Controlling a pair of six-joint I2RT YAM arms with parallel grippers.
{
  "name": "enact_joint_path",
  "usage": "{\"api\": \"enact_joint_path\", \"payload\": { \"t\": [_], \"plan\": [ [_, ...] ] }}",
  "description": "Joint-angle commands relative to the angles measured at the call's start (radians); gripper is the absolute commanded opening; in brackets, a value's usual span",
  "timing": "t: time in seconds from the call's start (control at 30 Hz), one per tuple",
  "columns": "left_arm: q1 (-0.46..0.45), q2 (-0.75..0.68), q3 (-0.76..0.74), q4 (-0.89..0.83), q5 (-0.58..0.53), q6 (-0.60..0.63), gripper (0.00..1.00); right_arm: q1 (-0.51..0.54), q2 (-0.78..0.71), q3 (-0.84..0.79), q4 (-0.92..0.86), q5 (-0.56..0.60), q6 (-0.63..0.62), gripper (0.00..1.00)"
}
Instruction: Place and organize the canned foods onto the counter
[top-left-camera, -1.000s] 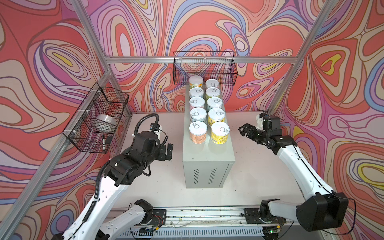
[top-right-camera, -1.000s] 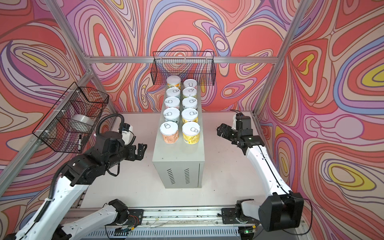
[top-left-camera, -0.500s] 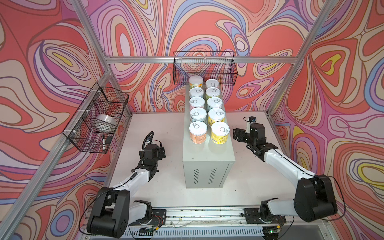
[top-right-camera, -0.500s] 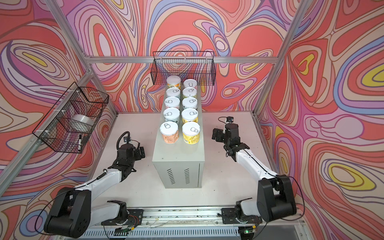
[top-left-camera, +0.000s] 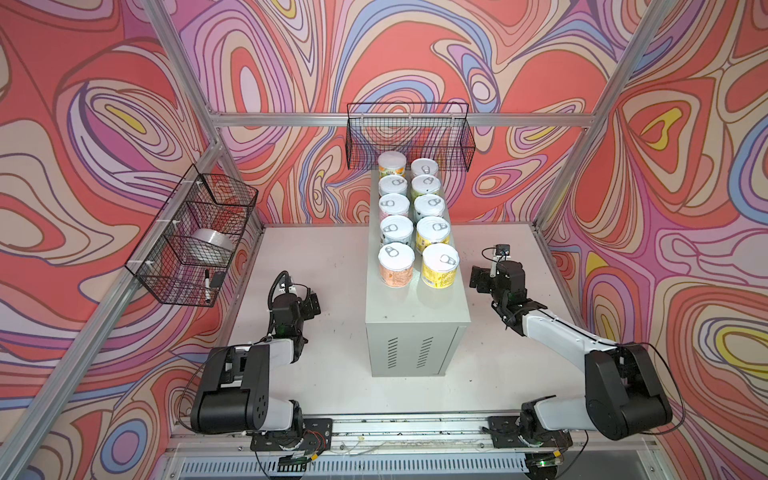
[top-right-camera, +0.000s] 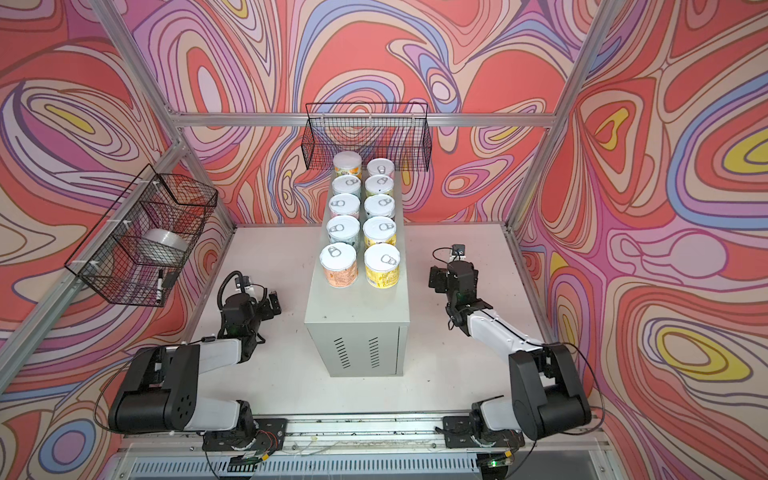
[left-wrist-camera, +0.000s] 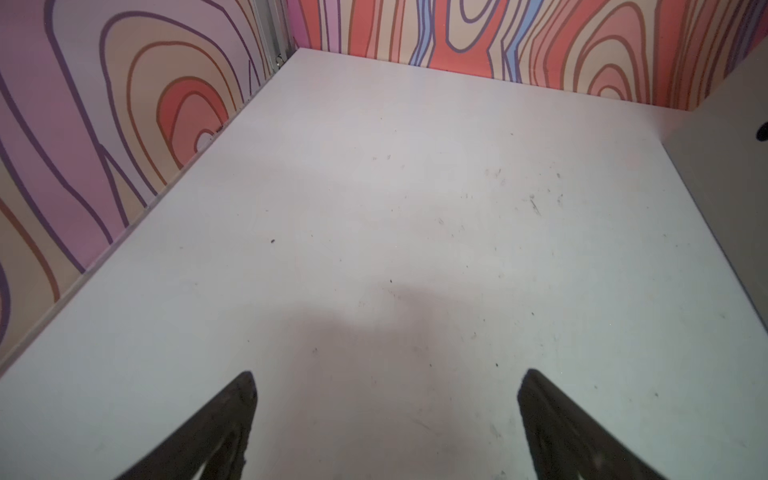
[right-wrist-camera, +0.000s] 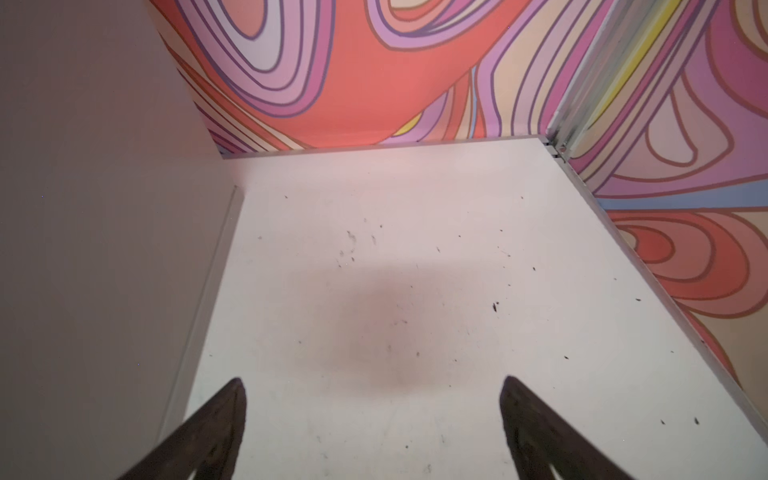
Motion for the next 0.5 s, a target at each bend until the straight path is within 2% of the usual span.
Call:
{"api": "enact_joint_path", "payload": {
  "t": [0.0,0.03,0.07,0.1,0.13,0.17,0.2,0.23,0.27,0.3,0.33,0.37,0.43,0.47],
  "plan": [
    [0.000,0.044,-0.041,0.231,0.080,0.043,1.00,-0.021,0.030,-0.040,0.165,0.087,-0.047,0.98],
    [-0.001,0.132,-0.059,0.411,0.090,0.052,1.00,-0.031,0.044,-0.061,0.219,0.097,-0.040,0.98],
    [-0.001,0.134,-0.066,0.379,0.090,0.049,1.00,-0.039,0.069,-0.078,0.266,0.108,-0.040,0.98],
    [-0.001,0.067,-0.036,0.202,0.080,0.041,1.00,-0.043,0.096,-0.099,0.325,0.111,-0.067,0.98],
    [-0.003,0.070,-0.008,0.192,0.060,0.035,1.00,-0.043,0.145,-0.130,0.405,0.125,-0.111,0.98],
    [-0.007,0.132,-0.012,0.299,0.099,0.061,1.00,-0.047,0.202,-0.185,0.568,0.142,-0.136,0.99],
    [-0.007,0.124,0.004,0.234,0.115,0.067,1.00,-0.057,0.259,-0.244,0.748,0.142,-0.128,0.98],
    [-0.008,0.079,0.039,0.087,0.104,0.056,1.00,-0.070,0.276,-0.276,0.833,0.121,-0.124,0.98],
    [-0.013,0.102,0.042,0.145,0.097,0.065,1.00,-0.083,0.237,-0.274,0.752,0.077,-0.095,0.98],
    [-0.016,0.130,0.025,0.223,0.108,0.076,1.00,-0.098,0.247,-0.290,0.797,0.020,-0.099,0.98],
    [-0.015,0.108,0.034,0.145,0.109,0.071,1.00,-0.114,0.293,-0.314,0.877,-0.056,-0.110,0.98],
    [-0.016,0.090,0.052,0.094,0.100,0.069,1.00,-0.120,0.338,-0.308,0.953,-0.069,-0.139,0.98],
    [-0.018,0.124,0.025,0.203,0.098,0.073,1.00,-0.165,0.301,-0.226,0.707,-0.207,-0.100,0.98],
    [-0.018,0.106,0.036,0.145,0.098,0.069,1.00,-0.192,0.313,-0.211,0.702,-0.246,-0.086,0.99]
  ]
}}
